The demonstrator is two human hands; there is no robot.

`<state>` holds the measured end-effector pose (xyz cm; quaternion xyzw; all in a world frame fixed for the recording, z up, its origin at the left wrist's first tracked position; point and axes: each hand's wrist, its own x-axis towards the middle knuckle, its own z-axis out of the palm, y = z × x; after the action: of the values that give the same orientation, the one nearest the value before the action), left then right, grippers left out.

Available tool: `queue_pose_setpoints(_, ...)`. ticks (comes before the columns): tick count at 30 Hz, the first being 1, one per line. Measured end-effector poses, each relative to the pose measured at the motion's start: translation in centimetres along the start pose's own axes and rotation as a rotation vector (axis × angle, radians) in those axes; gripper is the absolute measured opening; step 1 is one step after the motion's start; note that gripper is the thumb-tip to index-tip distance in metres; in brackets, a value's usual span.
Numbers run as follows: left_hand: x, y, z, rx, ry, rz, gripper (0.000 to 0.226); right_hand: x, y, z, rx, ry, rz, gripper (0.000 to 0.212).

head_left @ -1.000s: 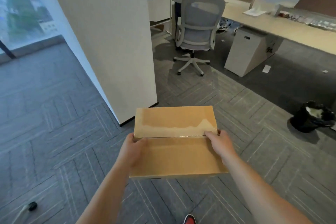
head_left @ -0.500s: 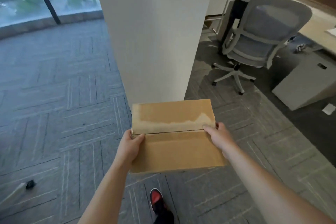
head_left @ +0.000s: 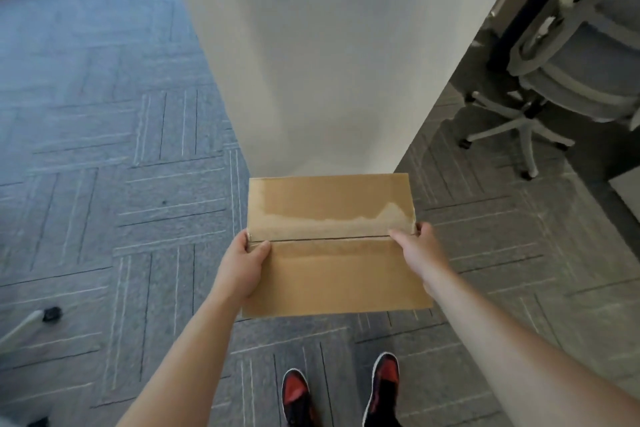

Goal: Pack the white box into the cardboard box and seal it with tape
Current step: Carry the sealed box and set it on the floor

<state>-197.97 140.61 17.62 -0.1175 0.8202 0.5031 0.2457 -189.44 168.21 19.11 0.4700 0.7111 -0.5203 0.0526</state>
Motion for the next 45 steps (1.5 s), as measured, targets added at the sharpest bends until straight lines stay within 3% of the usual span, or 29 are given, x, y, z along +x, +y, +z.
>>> queue_pose_setpoints(11, 15.8, -12.7, 12.8, -0.012, 0.081, -0.13, 0.023, 21.4, 10.5, 8.0, -0.12, -0.099, 0.011, 0.033)
queue_pose_setpoints(17, 25.9, -21.4, 19.1, -0.042, 0.091, -0.166, 0.023, 32.7, 17.5, 14.6, -0.13, -0.103, 0.019, 0.048)
queue_pose_setpoints(25, 36.8, -31.1, 24.9, -0.08, 0.112, -0.192, 0.021, 43.4, 25.7, 22.3, -0.126, -0.079, 0.025, 0.039)
queue_pose_setpoints(39, 44.0, -35.0, 27.9, -0.029, 0.171, -0.159, 0.019, 51.5, 29.4, 29.2, -0.169, -0.003, 0.036, 0.043)
queue_pose_setpoints(45, 45.2, -35.0, 28.0, -0.014, 0.168, -0.168, 0.017, 52.6, 29.3, 29.6, -0.174, 0.01, -0.001, 0.032)
